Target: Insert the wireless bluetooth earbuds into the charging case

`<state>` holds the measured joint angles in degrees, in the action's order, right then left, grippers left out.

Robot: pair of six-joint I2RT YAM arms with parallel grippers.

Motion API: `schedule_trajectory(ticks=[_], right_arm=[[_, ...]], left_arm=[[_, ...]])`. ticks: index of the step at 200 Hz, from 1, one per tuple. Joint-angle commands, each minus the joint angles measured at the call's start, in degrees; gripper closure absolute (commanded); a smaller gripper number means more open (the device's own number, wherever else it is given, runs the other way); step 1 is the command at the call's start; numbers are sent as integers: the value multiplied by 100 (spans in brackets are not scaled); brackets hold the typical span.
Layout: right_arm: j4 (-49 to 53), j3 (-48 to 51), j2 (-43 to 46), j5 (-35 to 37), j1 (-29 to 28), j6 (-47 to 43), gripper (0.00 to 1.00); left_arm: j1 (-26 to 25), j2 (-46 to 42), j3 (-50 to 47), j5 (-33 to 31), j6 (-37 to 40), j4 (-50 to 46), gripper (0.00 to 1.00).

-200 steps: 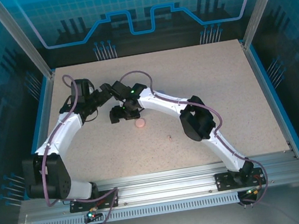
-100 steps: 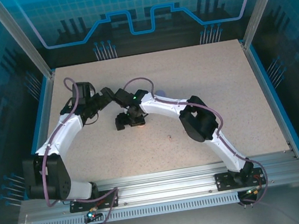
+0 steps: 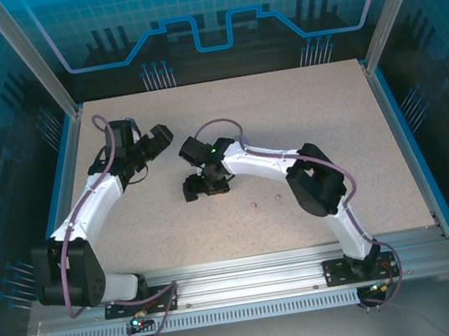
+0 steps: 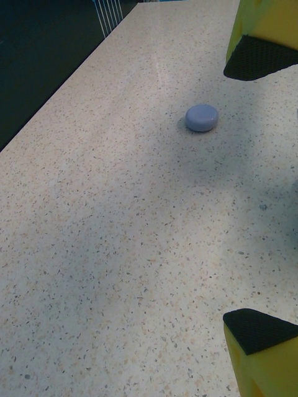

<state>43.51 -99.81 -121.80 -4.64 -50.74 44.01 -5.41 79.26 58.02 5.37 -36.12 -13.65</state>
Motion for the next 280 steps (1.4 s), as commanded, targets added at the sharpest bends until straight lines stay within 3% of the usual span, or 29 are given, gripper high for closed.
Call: schedule_trajectory(ticks=[1, 30, 100, 280], right_arm=[[68, 77, 603, 204, 18, 156, 23], [273, 388, 879, 603, 38, 349, 22], [-243, 1225, 707, 341, 19, 740, 21], [-71, -3, -502, 175, 441, 609, 21]], left_arm=[[-13, -95, 126, 167, -80, 102, 1], [-12, -70, 174, 189, -60, 104, 1], [-13, 19, 261, 246, -37, 104, 1], [-13, 72, 245, 253, -111, 170, 1]])
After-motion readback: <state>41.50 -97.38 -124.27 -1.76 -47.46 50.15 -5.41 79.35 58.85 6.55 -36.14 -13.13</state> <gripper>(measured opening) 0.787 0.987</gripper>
